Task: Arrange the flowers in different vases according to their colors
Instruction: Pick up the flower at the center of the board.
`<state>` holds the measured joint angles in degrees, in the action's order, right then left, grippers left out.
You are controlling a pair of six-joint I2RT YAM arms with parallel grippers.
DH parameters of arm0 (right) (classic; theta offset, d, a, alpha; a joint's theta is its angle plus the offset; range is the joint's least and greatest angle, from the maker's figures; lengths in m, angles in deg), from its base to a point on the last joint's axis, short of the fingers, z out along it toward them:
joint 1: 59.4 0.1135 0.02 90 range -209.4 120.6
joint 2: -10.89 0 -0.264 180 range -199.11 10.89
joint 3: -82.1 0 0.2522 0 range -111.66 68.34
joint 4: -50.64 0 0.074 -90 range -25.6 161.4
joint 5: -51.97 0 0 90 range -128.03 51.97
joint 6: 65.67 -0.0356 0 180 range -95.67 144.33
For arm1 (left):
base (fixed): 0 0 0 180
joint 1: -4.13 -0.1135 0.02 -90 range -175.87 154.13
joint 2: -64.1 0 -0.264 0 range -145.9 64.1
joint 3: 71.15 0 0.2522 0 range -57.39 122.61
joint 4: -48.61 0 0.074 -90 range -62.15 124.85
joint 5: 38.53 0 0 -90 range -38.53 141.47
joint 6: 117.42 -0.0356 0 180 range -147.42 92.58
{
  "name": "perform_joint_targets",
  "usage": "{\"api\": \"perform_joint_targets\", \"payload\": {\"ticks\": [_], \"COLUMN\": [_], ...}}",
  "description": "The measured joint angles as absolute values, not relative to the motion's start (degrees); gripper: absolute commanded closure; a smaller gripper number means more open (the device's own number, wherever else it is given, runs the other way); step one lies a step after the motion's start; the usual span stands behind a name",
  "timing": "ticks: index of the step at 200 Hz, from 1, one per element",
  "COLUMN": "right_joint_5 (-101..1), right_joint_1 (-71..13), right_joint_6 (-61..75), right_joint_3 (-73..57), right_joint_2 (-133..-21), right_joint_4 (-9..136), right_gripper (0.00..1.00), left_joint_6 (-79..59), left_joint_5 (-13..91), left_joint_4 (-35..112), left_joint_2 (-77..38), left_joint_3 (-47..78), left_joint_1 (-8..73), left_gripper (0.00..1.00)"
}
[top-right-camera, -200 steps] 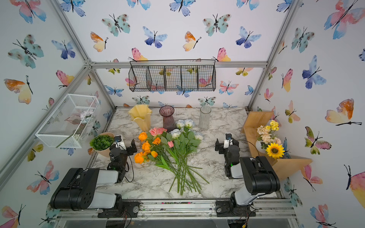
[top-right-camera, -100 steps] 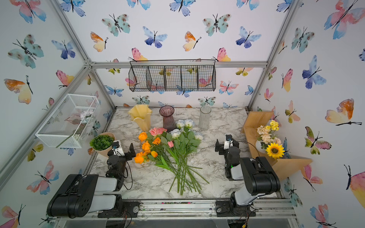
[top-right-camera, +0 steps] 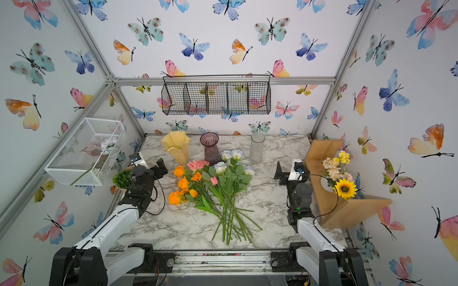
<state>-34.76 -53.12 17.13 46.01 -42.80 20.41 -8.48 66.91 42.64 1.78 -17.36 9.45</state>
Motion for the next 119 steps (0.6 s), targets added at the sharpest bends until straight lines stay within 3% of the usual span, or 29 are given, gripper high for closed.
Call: {"api": "perform_joint_targets", "payload": {"ticks": [23, 52, 93, 119], "right_joint_5": [-32.56, -29.58, -39.75, -47.27], "right_joint_1": [-53.1, -53.32, -53.49, -53.47], "right_joint_6": [7.95, -1.34, -4.16, -4.16], "right_joint_3": [35.36, 25.33, 22.1, 21.99], "right_joint_2": [-41.21, -46.37, -52.0, -51.72], "right_joint_4": [35.27, 53.83, 70.94, 75.4], "right_gripper": [0.02, 0.02, 0.02, 0.13], "left_joint_6": [-5.97, -4.37, -2.52, -2.47], "left_joint_5": [64.2, 59.13, 57.36, 56.47], "left_joint_4": [30.6, 22.38, 14.36, 10.75], "left_joint_2": [2.26, 9.21, 17.1, 18.17], "left_joint_3": [-9.34, -8.99, -9.05, -10.93], "left_joint_1": [9.45, 9.56, 11.04, 10.58], "left_gripper": [0.01, 0.01, 0.01, 0.01]}}
